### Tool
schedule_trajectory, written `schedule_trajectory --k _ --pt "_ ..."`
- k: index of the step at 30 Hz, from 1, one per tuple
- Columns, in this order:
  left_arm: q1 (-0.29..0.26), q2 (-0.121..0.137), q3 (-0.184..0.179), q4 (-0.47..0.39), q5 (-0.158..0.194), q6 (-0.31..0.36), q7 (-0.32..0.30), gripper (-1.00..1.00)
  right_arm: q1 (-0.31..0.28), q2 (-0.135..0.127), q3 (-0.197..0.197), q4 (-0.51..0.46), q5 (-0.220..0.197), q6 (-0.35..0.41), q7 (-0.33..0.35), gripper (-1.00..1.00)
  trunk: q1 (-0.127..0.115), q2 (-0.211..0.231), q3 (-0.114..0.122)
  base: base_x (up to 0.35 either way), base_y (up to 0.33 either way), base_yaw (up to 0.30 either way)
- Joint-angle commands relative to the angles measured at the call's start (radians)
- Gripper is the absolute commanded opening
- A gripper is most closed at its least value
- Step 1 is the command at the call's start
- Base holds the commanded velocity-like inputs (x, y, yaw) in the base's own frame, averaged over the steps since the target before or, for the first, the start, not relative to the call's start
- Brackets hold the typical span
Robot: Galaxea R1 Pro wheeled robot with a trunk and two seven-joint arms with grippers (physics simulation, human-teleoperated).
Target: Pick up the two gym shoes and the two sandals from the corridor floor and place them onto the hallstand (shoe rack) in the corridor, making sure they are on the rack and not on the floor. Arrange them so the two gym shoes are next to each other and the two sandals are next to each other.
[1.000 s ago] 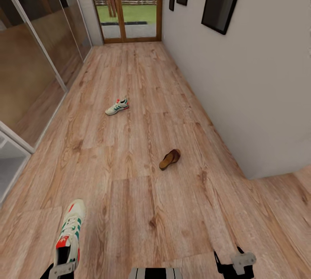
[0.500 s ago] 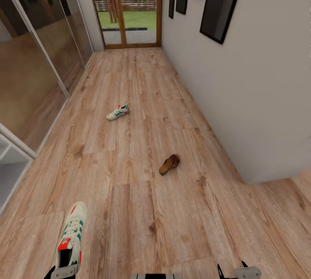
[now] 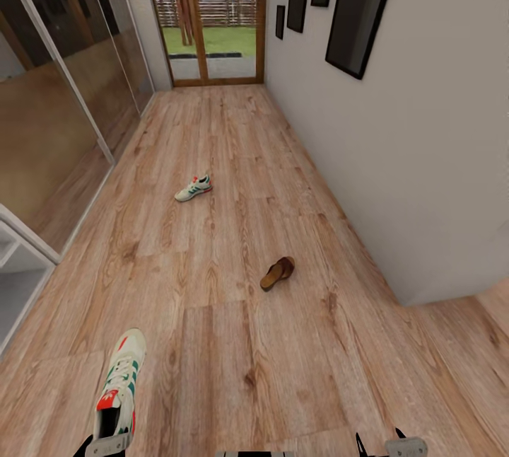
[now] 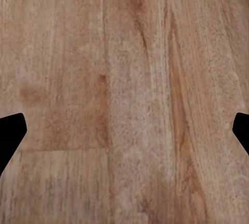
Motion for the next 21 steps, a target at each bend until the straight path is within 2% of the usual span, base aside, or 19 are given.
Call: schedule_trajectory --k 1,10,21 --pt "0.000 0.000 -0.002 0.001 0.005 -0.003 -0.001 -1.00 -0.001 0.001 -0.006 0.001 0.010 -0.003 0.000 1.00 0.000 0.000 0.001 0.000 0.000 0.000" --pt "0.002 0.000 -0.003 -0.004 0.005 -0.004 -0.003 -1.00 0.000 0.001 -0.006 0.001 0.010 -0.004 0.000 1.00 0.000 0.000 0.015 0.000 0.000 0.000" --pt "0.003 0.000 -0.002 -0.005 0.006 -0.004 -0.003 -1.00 0.000 0.001 -0.006 -0.001 0.010 -0.004 0.000 1.00 0.042 -0.077 -0.002 0.000 0.000 0.000"
